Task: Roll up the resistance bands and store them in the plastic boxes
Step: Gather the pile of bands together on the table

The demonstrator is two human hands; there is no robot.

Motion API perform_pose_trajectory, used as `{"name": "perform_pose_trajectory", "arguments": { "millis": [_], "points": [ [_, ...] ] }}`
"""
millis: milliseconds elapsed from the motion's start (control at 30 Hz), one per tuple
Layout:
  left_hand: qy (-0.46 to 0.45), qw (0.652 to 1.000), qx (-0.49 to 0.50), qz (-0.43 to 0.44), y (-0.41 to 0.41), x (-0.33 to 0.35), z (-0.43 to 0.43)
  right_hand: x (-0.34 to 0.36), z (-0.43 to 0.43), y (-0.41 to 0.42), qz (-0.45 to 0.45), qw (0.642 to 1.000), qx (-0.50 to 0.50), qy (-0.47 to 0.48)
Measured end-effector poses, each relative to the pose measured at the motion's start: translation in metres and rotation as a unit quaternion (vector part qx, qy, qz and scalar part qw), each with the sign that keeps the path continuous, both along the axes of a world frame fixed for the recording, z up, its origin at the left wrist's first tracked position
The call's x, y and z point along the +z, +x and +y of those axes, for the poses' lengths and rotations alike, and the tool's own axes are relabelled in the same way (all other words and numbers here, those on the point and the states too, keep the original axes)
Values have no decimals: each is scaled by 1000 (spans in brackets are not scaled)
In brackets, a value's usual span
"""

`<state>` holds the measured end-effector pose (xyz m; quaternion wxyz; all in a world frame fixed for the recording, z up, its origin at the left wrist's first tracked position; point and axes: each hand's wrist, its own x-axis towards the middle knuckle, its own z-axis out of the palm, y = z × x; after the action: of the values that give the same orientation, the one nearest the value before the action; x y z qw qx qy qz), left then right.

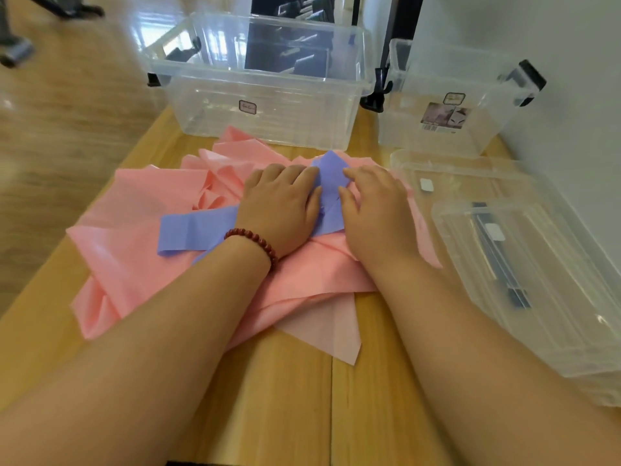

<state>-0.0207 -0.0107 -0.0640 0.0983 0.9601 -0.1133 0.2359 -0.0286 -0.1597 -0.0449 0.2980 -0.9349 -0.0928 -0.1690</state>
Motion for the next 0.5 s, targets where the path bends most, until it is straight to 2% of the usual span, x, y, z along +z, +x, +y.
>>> {"name": "perform_pose_trajectory", "arguments": {
  "millis": [200, 333, 500],
  "points": [
    [52, 997, 26, -53, -2, 5, 5, 6, 2, -6, 50, 990, 10, -128],
    [47, 999, 12, 20, -11, 13, 8, 9, 4, -10, 92, 976, 26, -198],
    [55, 998, 23, 18, -23, 8, 10, 16, 7, -14, 115, 975, 32, -186]
  ]
}}
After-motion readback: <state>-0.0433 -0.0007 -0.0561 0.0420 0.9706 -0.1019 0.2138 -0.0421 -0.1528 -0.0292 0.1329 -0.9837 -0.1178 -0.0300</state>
